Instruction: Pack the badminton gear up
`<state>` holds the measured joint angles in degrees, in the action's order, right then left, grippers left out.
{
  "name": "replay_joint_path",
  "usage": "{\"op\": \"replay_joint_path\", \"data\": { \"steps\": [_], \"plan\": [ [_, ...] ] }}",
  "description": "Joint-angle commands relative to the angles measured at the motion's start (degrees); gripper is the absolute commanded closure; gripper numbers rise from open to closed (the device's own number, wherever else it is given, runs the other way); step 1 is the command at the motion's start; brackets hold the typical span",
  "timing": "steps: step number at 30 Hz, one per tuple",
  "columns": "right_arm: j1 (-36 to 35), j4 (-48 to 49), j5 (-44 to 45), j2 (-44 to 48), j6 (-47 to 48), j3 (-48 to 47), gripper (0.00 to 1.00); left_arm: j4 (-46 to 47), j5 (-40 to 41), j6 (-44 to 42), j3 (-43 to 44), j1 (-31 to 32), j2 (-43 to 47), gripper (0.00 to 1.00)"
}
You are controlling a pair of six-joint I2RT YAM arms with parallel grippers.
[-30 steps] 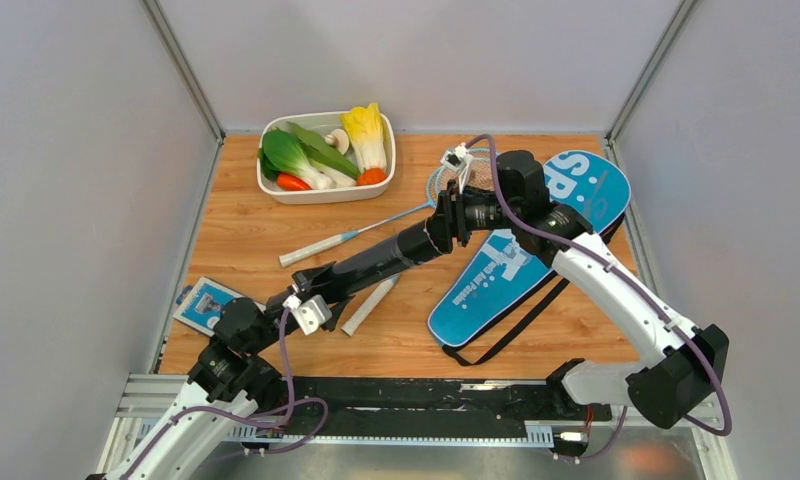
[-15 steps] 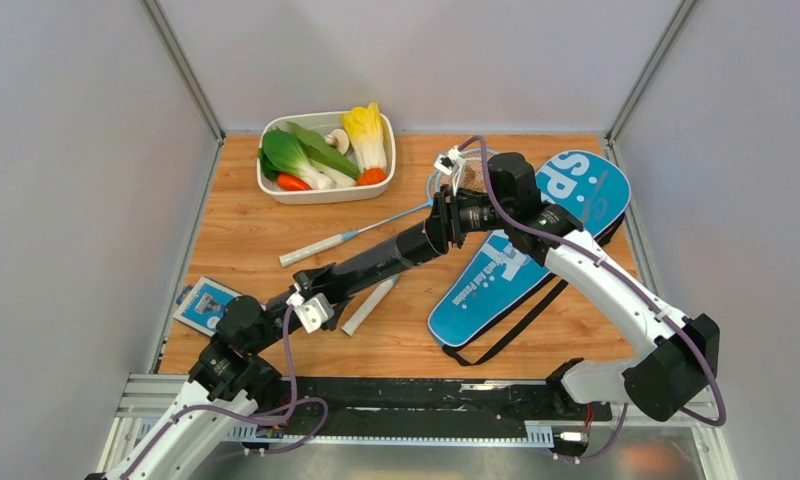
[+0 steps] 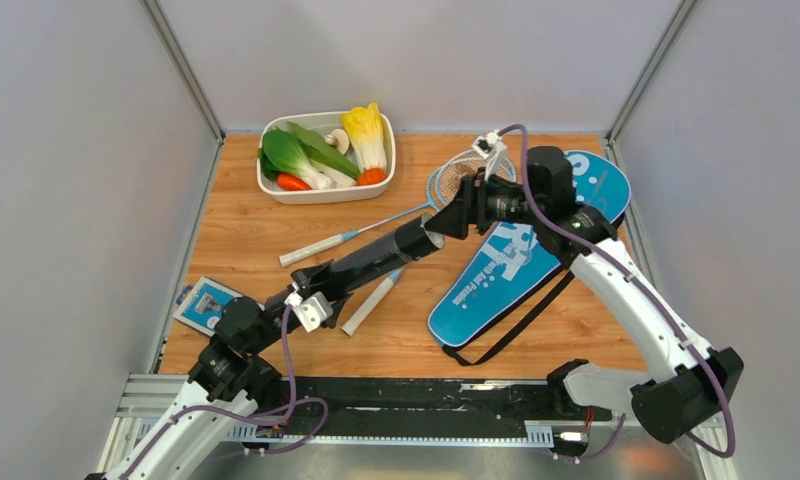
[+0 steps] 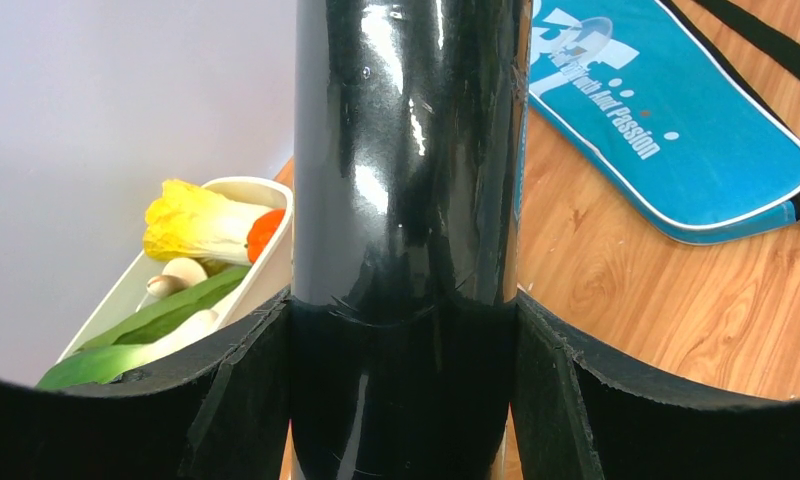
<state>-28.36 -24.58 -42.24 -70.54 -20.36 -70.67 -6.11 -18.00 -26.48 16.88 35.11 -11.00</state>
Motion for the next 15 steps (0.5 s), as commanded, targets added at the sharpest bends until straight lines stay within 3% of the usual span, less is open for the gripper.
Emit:
{"op": "replay_joint_path", "data": {
  "steps": [1, 6, 11, 15],
  "plan": [
    [2.74, -0.24, 5.56, 6.83, -2.84, -3.84, 0.32, 3.65, 2.3, -0.56, 3.02, 0.17, 0.25, 0.64],
    [3.42, -0.88, 16.12, 10.5, -4.18, -3.07, 0.33, 2.99, 4.47, 0.15, 3.67, 0.09, 0.39, 0.63],
    [4.13, -2.72, 38.44, 11.84, -3.88, 2.53, 0.38, 3.27, 5.7, 3.8, 5.64, 0.13, 0.75, 0.6],
    [8.15, -3.6, 49.47, 10.37, -4.25, 7.72, 0.38, 4.67, 4.73, 7.42, 6.57, 0.14, 1.36, 0.6]
  ]
}}
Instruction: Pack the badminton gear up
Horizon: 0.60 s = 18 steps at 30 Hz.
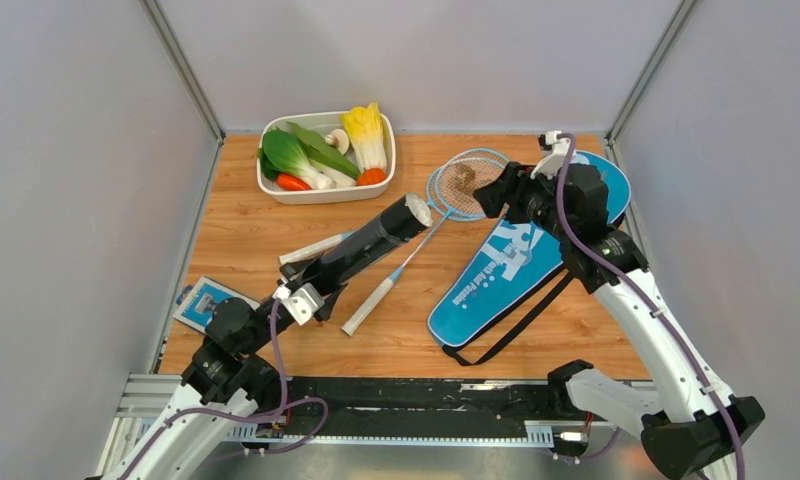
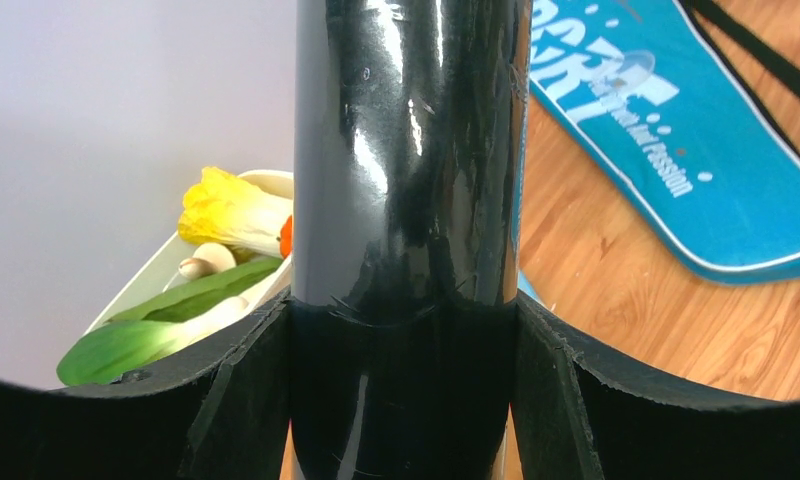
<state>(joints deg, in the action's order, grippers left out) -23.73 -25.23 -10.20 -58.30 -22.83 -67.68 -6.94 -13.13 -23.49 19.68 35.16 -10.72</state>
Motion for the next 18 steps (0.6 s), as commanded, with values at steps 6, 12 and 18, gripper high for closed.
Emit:
{"op": "replay_joint_path", "data": {
  "steps": [6, 12, 18],
  "plan": [
    [11.27, -3.04, 19.35, -7.92, -3.97, 10.39, 0.4, 5.55, -2.33, 4.24, 2.88, 0.09, 1.81, 0.59],
    [15.59, -3.74, 23.09, -16.64, -8.49, 10.97, 0.53, 3.47, -2.88, 2.64, 2.38, 0.11, 2.73, 0.59],
    [18.33, -3.62, 22.5, -22.67, -10.62, 11.65, 0.58, 3.73, -3.05, 2.75, 2.3, 0.09, 2.85, 0.59]
  ]
}}
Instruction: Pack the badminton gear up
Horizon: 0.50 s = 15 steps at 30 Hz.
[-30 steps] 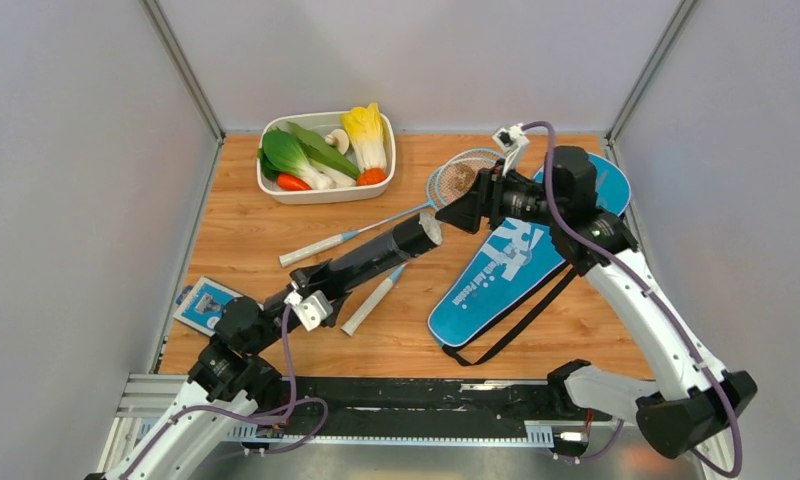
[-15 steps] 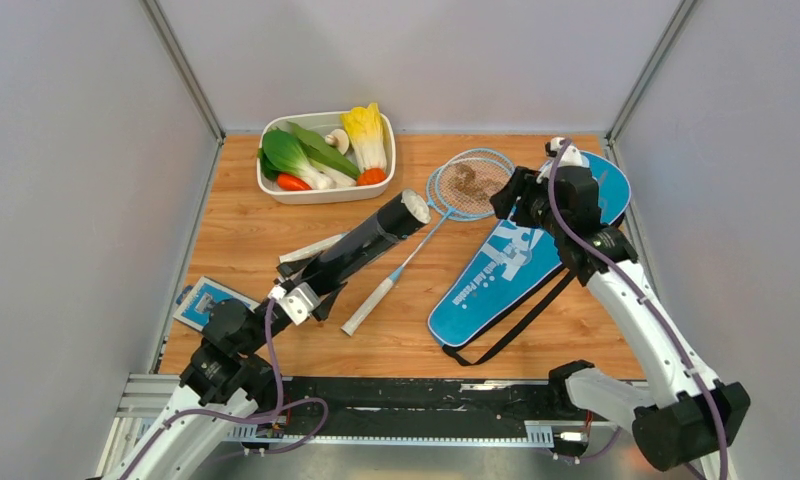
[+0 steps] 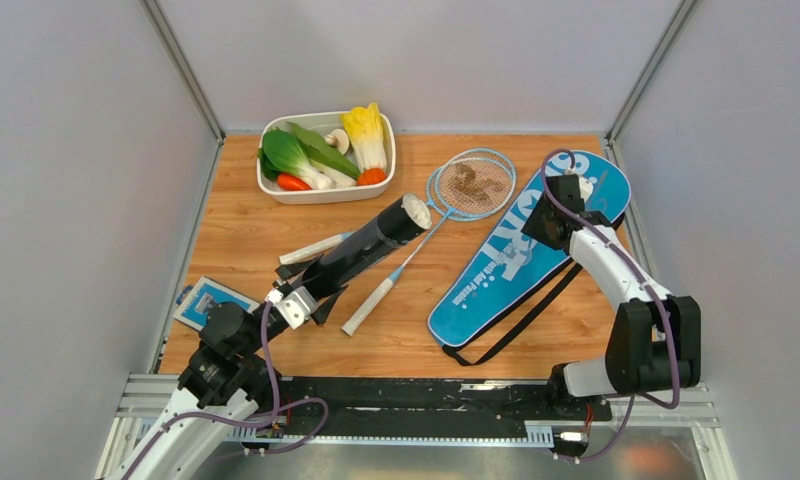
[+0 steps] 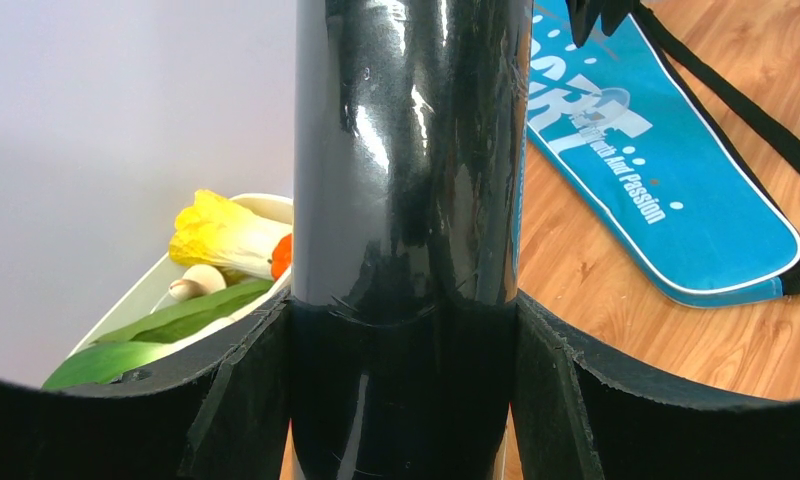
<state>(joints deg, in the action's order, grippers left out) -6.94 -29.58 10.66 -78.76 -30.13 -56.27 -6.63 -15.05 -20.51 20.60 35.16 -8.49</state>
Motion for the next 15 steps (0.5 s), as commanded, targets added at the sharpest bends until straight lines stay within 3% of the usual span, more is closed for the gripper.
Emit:
{"op": "replay_joint_path", "data": {
  "steps": [1, 15],
  "plan": [
    [2.04, 0.72, 1.87, -2.8, -3.79, 0.61, 0.58, 3.42, -1.13, -0.27, 1.38, 0.09, 0.64, 0.59],
    [3.52, 5.62, -3.86, -13.13, -4.33, 3.23, 0.66, 3.2, -0.62, -0.68, 1.16, 0.16, 0.9, 0.59]
  ]
}}
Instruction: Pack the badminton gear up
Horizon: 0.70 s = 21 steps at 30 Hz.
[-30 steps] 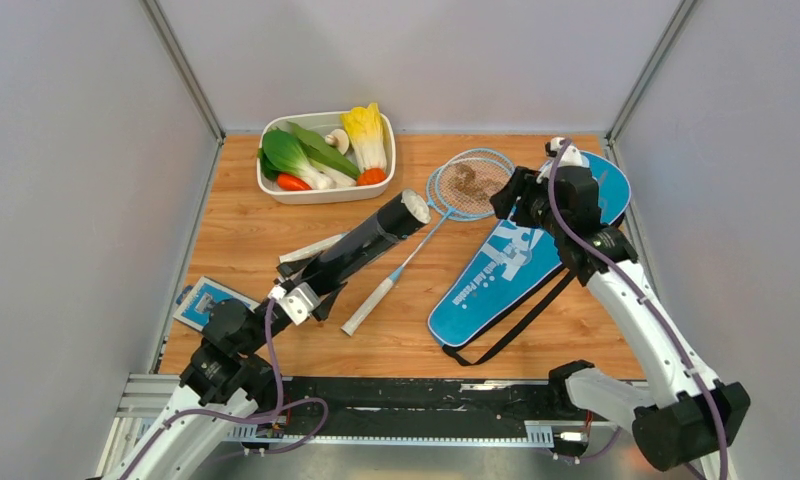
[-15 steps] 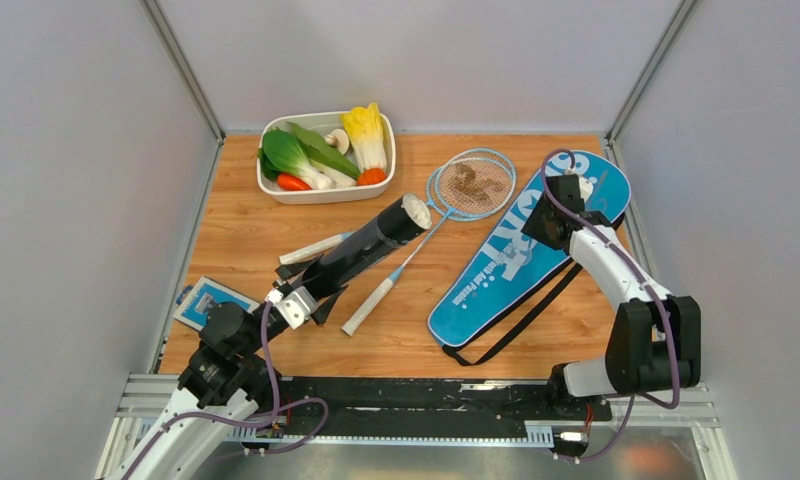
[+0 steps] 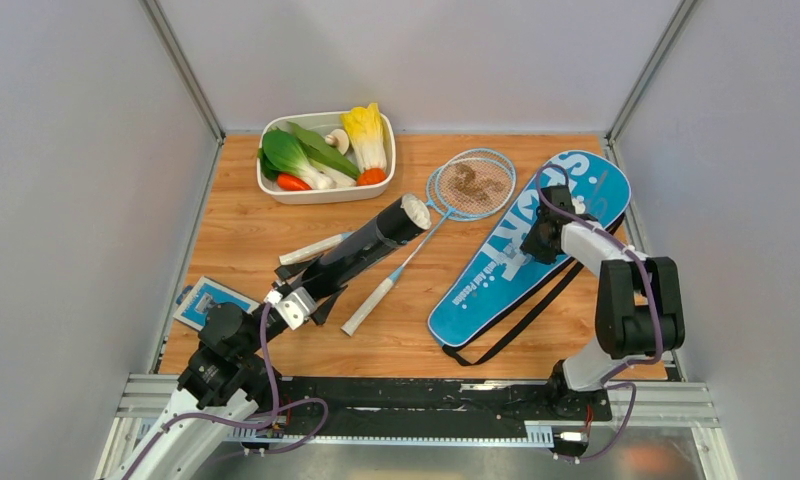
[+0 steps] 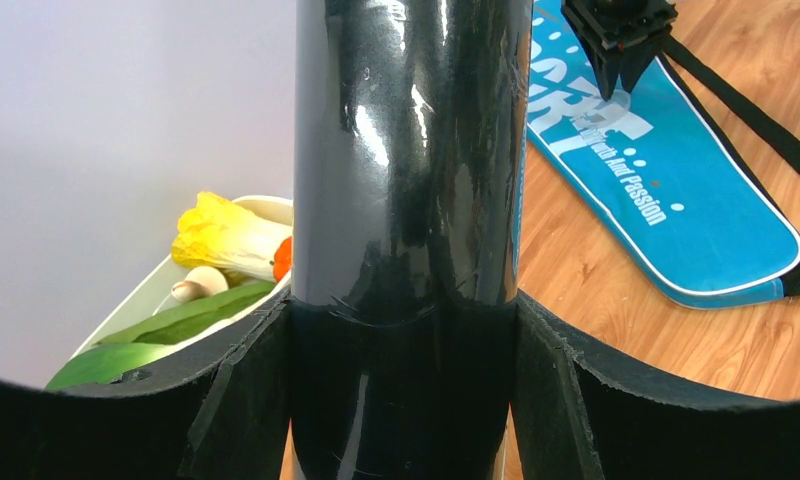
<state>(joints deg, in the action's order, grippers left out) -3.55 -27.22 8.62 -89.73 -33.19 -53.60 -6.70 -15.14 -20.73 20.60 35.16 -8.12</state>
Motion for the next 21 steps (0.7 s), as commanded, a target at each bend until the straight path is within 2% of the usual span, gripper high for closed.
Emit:
{"op": "replay_joint_path", "data": {
  "steps": [1, 5, 8, 16, 21],
  "plan": [
    [0.14, 3.58, -2.12, -2.71, -1.14, 0.6, 0.69, 3.18, -0.39, -0.5, 1.12, 0.12, 0.54, 0.59],
    [0.13, 3.91, -1.77, -3.2, -0.66, 0.52, 0.83, 3.19, -0.15, -0.65, 1.11, 0.09, 0.39, 0.59],
    [0.16, 3.85, -0.6, -1.61, -0.49, 0.69, 0.99, 3.13, 0.17, -0.77, 1.11, 0.1, 0.31, 0.59],
    [0.13, 3.87, -3.09, 6.21, 2.47, -0.36, 1.0, 3.04, 0.58, -0.87, 1.15, 0.09, 0.07, 0.6],
    [0.06, 5.09, -16.61, 12.5, 7.2, -3.75, 1.0, 2.92, 0.93, -1.3, 0.95, 0.11, -0.15, 0.6]
  ]
}}
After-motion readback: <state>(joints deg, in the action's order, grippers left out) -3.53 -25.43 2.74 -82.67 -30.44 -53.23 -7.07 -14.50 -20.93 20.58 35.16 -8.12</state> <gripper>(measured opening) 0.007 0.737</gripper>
